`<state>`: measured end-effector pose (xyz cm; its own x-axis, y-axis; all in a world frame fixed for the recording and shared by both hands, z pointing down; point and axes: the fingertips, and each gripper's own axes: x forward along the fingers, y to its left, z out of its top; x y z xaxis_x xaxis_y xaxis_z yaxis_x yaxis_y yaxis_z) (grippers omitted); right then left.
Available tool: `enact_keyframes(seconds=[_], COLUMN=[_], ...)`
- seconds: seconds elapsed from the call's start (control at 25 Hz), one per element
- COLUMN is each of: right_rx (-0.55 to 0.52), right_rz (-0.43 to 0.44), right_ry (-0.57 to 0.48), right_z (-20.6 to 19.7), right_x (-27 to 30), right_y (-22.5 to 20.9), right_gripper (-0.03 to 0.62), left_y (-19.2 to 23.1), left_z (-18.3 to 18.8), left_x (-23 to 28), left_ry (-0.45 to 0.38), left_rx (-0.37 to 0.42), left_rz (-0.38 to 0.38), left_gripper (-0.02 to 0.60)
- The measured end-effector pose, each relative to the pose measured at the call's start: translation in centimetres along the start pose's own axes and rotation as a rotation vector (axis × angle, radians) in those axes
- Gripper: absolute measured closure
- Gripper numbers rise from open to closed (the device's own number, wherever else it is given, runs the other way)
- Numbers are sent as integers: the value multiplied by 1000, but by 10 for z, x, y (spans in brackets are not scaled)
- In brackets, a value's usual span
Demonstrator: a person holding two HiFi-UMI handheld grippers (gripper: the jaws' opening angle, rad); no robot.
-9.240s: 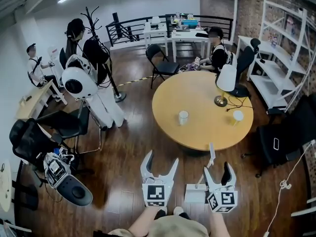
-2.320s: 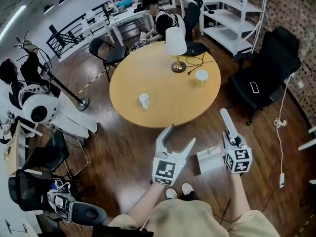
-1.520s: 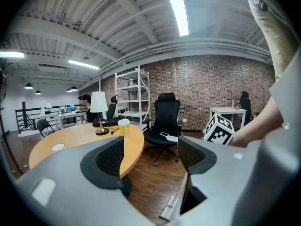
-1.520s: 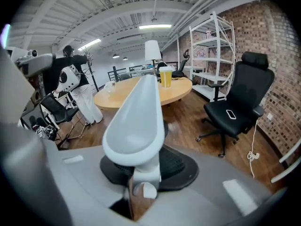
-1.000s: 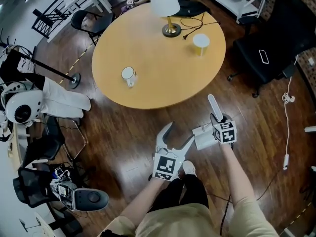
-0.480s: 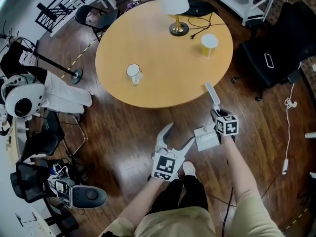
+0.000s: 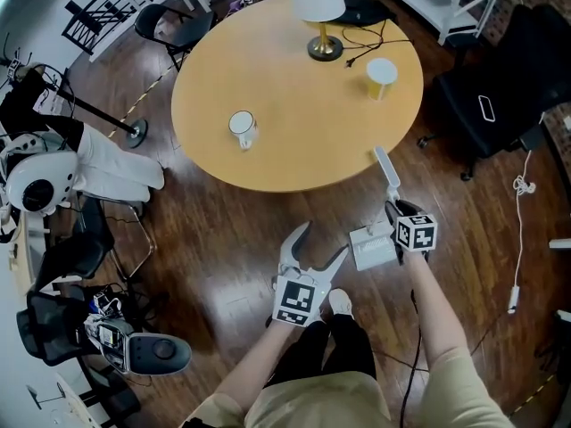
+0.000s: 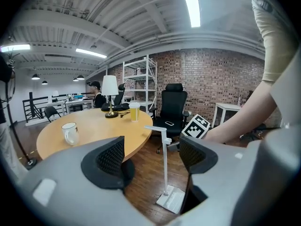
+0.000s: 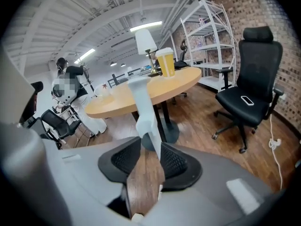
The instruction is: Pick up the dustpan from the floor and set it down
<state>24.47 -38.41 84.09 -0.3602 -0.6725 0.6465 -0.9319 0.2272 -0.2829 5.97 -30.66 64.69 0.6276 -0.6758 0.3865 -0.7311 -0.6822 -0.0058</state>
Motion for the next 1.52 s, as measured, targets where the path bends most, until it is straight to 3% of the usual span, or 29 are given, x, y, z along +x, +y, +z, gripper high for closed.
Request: enact_keyframes(seconds=[0.36, 0.52, 0.68, 0.84, 0.96, 1.08, 1.28, 1.52], right_rx=[40, 63, 92, -26, -158, -281, -421, -426], right_rz=[70, 152, 239, 293, 294, 291, 300, 373], right_ry=[-137, -264, -445, -597, -699, -773, -831, -745], right_z=[16, 56, 121, 191, 234, 263, 280, 255], right_x=[-64, -103, -159, -216, -252, -277, -297, -265], right_y=[48, 95, 160, 228, 270, 306, 350, 382], right_gripper=[421, 408, 394, 345, 285, 269, 269, 270], left_y=[-1, 12, 32, 65, 89, 110, 132, 151], left_z=[33, 62, 99, 140, 170, 189, 199, 183], left_x=[-9, -30, -80, -142, -189, -233, -285, -304], left_ry=[-58, -114, -170, -241, -324, -394, -461, -468], left_rx=[-19, -30, -64, -35, -16, -14, -27, -87], left_rz=[13, 53, 115, 246, 358, 451, 575, 613], left_gripper=[225, 225, 225, 232, 236, 245, 253, 256])
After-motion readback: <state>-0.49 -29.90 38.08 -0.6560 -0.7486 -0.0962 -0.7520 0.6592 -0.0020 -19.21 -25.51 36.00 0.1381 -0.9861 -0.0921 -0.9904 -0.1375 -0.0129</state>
